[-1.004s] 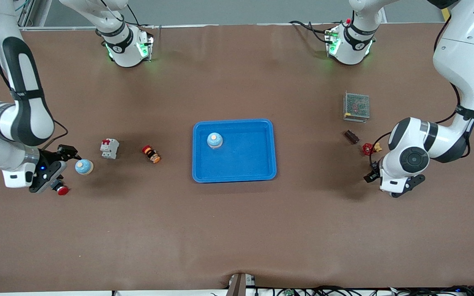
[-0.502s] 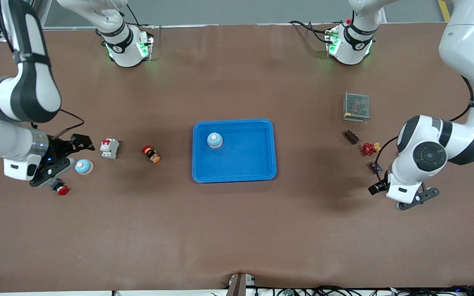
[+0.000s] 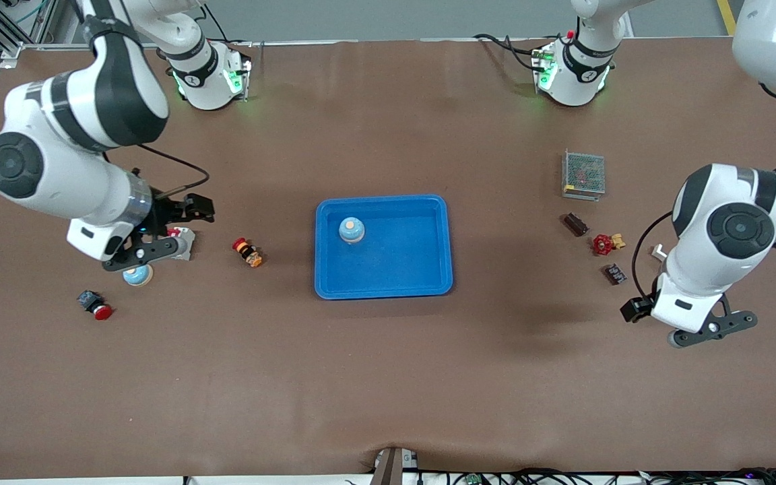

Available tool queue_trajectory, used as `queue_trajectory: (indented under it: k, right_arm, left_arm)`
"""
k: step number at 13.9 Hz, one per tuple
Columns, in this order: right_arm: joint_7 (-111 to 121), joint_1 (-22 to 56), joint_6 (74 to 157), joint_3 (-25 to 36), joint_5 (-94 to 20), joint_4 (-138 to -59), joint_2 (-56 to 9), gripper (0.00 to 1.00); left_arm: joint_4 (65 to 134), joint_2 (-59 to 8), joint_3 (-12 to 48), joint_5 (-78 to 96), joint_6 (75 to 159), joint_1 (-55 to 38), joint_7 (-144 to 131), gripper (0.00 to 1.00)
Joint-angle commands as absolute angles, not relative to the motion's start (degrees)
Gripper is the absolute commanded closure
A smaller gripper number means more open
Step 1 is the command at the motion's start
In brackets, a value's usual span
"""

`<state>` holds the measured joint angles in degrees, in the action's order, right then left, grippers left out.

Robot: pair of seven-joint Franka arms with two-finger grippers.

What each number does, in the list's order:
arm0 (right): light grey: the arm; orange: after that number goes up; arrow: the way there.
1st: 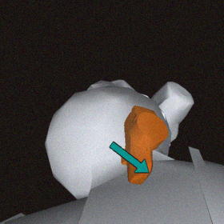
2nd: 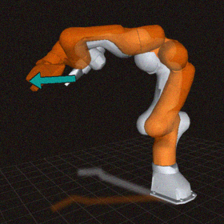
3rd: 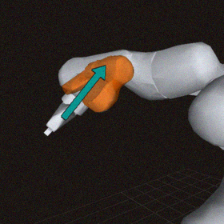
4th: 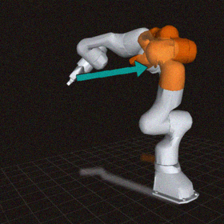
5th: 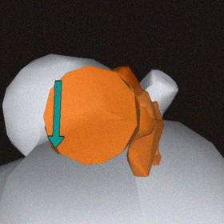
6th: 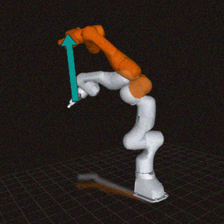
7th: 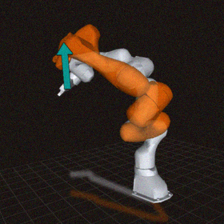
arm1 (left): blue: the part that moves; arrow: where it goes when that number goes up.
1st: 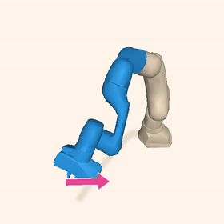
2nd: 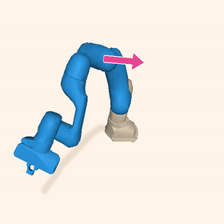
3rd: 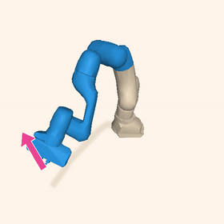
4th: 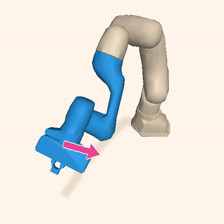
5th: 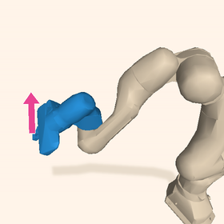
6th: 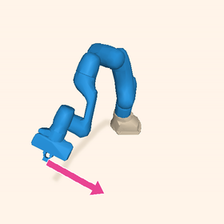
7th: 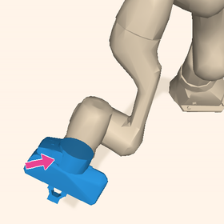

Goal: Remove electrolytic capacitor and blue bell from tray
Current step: 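Reach the right gripper to the second bell while the left gripper retracts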

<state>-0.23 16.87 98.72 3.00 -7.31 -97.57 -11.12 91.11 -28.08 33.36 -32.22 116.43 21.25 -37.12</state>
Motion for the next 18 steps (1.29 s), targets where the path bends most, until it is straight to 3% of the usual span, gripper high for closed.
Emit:
queue_trajectory:
  k: [1, 11, 18]
  right_arm:
    - [-11.03, 21.51, 99.05, 3.43, -7.12, -97.29, -10.63, 0.0]
    - [-36.28, 35.32, 110.2, 3.52, -7.03, -98.08, -13.79, 0.0]
    - [-41.57, 40.95, 122.69, 3.52, -6.94, -103.54, -20.02, 0.0]
  left_arm:
    - [87.64, -25.14, 34.19, -28.58, 109.45, 21.71, -32.27, 0.0]
    - [86.31, -12.58, 31.38, -15.05, 101.44, 20.4, -24.53, 0.0]
    - [86.66, -3.0, 15.4, -6.77, 92.12, 8.02, -15.39, 0.0]
